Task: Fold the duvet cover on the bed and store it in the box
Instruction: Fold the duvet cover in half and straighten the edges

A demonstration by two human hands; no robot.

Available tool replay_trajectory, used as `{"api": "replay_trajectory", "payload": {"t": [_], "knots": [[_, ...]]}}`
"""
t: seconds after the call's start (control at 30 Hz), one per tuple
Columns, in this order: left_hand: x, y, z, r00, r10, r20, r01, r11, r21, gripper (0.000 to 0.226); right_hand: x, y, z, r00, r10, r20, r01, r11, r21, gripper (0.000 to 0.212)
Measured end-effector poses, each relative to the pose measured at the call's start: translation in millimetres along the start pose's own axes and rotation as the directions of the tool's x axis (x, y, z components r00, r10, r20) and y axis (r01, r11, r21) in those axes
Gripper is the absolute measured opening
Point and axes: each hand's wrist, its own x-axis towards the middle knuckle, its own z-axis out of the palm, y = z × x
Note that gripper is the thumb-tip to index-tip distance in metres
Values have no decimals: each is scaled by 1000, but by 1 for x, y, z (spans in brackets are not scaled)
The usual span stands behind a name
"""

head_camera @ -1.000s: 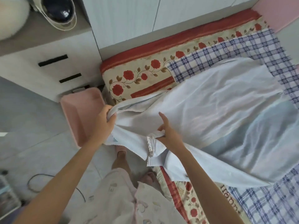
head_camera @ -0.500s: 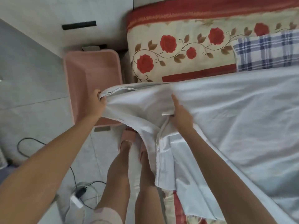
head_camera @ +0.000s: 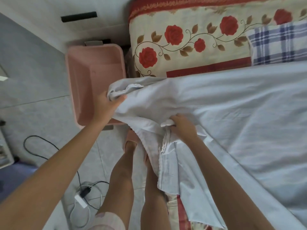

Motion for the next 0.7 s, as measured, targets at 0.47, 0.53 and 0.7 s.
{"api": "replay_trajectory", "payload": {"t": [0.47, 0.53, 0.7], "knots": [[-100, 73, 24, 951, 292, 100, -285, 955, -82, 23, -92, -9, -38, 945, 55, -321, 134, 833, 537, 81], [-126, 86, 15, 851, 475, 225, -480, 876, -34, 14, -99, -13, -52, 927, -63, -370, 216, 896, 389, 108], [-190, 110, 1, 716, 499, 488, -588, 808, 35, 15, -129, -37, -56, 994, -12, -106, 43, 955, 295, 73]]}}
